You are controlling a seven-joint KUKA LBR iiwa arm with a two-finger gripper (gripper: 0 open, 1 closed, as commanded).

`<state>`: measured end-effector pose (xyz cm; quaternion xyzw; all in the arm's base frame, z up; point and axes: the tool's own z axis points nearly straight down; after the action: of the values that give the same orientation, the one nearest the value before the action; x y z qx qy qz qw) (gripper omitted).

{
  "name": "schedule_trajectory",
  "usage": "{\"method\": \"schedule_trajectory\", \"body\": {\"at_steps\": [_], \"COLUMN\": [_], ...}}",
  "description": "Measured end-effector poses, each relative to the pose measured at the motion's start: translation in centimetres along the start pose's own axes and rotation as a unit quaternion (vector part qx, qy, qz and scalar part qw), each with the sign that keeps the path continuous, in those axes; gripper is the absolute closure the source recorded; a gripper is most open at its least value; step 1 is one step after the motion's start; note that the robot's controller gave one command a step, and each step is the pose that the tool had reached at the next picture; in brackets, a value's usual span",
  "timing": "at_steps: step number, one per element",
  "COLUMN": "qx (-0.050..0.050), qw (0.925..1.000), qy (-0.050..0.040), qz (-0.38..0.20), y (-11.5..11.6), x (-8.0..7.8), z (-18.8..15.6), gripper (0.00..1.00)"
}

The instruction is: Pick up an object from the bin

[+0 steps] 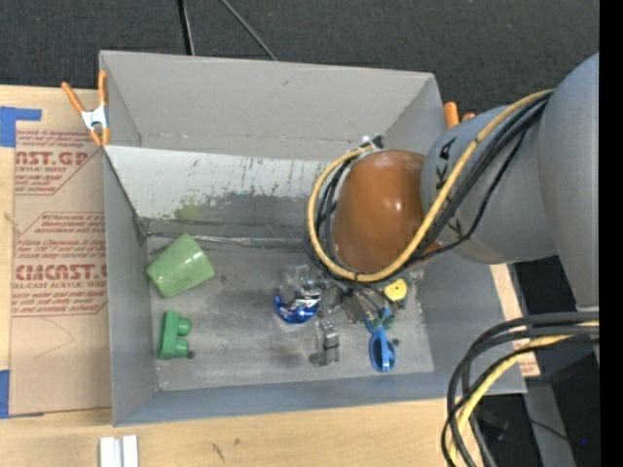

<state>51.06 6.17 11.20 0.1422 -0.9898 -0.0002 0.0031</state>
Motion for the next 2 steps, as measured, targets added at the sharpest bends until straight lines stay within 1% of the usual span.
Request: {"method": "schedule_trajectory", "body": {"at_steps": [1, 2], "qx": [0.000, 0.001], "qw": [0.9999, 0.9999], "qy": [-0.0078, -0.0052], "qz": [-0.010, -0.010], "y": [-2.32, -2.34], "x": [-2.93, -2.80], "z": [4.18, 3.89], "gripper": [0.00, 1.00]}}
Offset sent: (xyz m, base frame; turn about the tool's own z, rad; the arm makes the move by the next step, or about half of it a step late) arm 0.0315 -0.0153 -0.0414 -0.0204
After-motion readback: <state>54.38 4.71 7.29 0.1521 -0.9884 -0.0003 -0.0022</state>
